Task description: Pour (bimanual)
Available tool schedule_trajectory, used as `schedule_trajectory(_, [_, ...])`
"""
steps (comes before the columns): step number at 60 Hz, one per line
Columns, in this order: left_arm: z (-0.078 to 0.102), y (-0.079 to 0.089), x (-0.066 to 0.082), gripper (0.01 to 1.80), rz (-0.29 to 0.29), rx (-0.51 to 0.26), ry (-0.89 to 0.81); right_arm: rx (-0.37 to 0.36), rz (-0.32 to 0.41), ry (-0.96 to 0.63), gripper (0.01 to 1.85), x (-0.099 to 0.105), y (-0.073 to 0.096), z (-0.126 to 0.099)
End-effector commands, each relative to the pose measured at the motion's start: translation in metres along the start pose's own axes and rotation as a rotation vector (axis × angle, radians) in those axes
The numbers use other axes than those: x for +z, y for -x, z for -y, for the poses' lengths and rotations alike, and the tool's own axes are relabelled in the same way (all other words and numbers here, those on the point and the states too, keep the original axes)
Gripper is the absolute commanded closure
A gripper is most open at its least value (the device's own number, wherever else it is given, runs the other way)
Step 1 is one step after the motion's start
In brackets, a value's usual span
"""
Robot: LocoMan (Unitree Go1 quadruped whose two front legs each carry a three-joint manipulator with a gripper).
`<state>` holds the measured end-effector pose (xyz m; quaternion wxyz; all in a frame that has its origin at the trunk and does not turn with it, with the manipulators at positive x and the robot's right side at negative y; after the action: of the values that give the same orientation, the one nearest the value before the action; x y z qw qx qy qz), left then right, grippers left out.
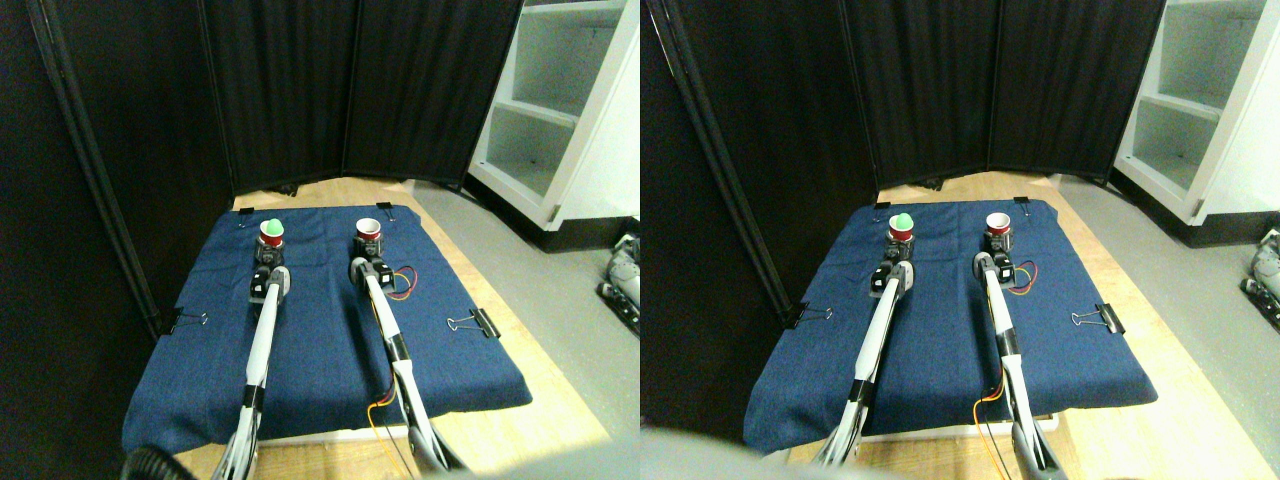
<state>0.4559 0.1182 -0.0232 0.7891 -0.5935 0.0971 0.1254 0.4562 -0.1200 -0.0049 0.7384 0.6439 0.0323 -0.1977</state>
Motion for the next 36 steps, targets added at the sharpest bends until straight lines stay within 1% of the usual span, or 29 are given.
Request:
schedule_trajectory(1, [-0.009, -0.009, 0.001, 1.48, 0.052, -0.007, 0.012, 0.008, 0.004, -0.034, 1.53, 0.000, -0.001, -0.006])
schedule_trajectory(6, [-0.009, -0.008, 0.000, 1.48, 0.060, 0.002, 0.012, -0.050, -0.014, -0.032, 1.53, 0.002, 0.001, -0.007])
schedule_trajectory(7, [-0.009, -0.008, 0.000, 1.48, 0.058, 0.004, 0.005, -0.063, -0.027, -0.019, 1.53, 0.003, 0.002, -0.007])
schedule_trajectory(8, [-0.009, -0.008, 0.000, 1.48, 0.058, 0.004, 0.005, -0.063, -0.027, -0.019, 1.53, 0.003, 0.002, -0.007])
schedule_trajectory(9, [-0.010, -0.007, 0.000, 1.40, 0.057, 0.008, 0.000, -0.080, -0.043, -0.021, 1.50, 0.004, 0.002, -0.007])
schedule_trajectory(10, [-0.010, -0.007, 0.000, 1.22, 0.056, 0.014, -0.005, -0.099, -0.061, -0.031, 1.39, 0.004, 0.002, -0.007])
schedule_trajectory(11, [-0.010, -0.006, 0.000, 1.14, 0.053, 0.016, -0.012, -0.106, -0.071, -0.029, 1.34, 0.005, 0.002, -0.007])
schedule_trajectory(12, [-0.011, -0.006, 0.000, 0.99, 0.048, 0.016, -0.027, -0.118, -0.090, -0.019, 1.20, 0.005, 0.002, -0.007])
schedule_trajectory(13, [-0.011, -0.006, 0.000, 0.92, 0.045, 0.015, -0.033, -0.122, -0.096, -0.013, 1.12, 0.006, 0.002, -0.007])
schedule_trajectory(14, [-0.012, -0.006, 0.000, 0.82, 0.041, 0.012, -0.042, -0.128, -0.107, -0.003, 0.94, 0.006, 0.001, -0.007])
schedule_trajectory(15, [-0.012, -0.005, -0.001, 0.76, 0.040, 0.011, -0.043, -0.133, -0.116, -0.004, 0.87, 0.007, 0.001, -0.007])
schedule_trajectory(17, [-0.012, -0.004, -0.002, 0.57, 0.037, 0.012, -0.038, -0.146, -0.152, -0.008, 0.63, 0.008, 0.002, -0.007])
schedule_trajectory(18, [-0.012, -0.004, -0.002, 0.54, 0.035, 0.012, -0.039, -0.148, -0.159, -0.009, 0.59, 0.008, 0.002, -0.007])
schedule_trajectory(20, [-0.012, -0.003, -0.002, 0.51, 0.026, 0.011, -0.048, -0.149, -0.169, -0.020, 0.56, 0.008, 0.001, -0.007])
schedule_trajectory(24, [-0.011, 0.000, -0.004, 0.50, 0.009, 0.011, -0.069, -0.149, -0.166, -0.035, 0.54, 0.008, 0.002, -0.007])
schedule_trajectory(26, [-0.010, 0.000, -0.004, 0.50, 0.002, 0.011, -0.070, -0.148, -0.162, -0.039, 0.58, 0.008, 0.002, -0.007])
schedule_trajectory(32, [-0.010, 0.000, -0.003, 0.44, -0.003, 0.010, -0.076, -0.146, -0.158, -0.046, 0.55, 0.008, 0.004, -0.008])
schedule_trajectory(34, [-0.009, 0.002, -0.004, 0.40, 0.003, 0.007, -0.109, -0.144, -0.151, -0.043, 0.50, 0.009, 0.006, -0.008])
schedule_trajectory(36, [-0.008, 0.002, -0.004, 0.39, -0.001, 0.006, -0.115, -0.143, -0.150, -0.039, 0.48, 0.009, 0.006, -0.008])
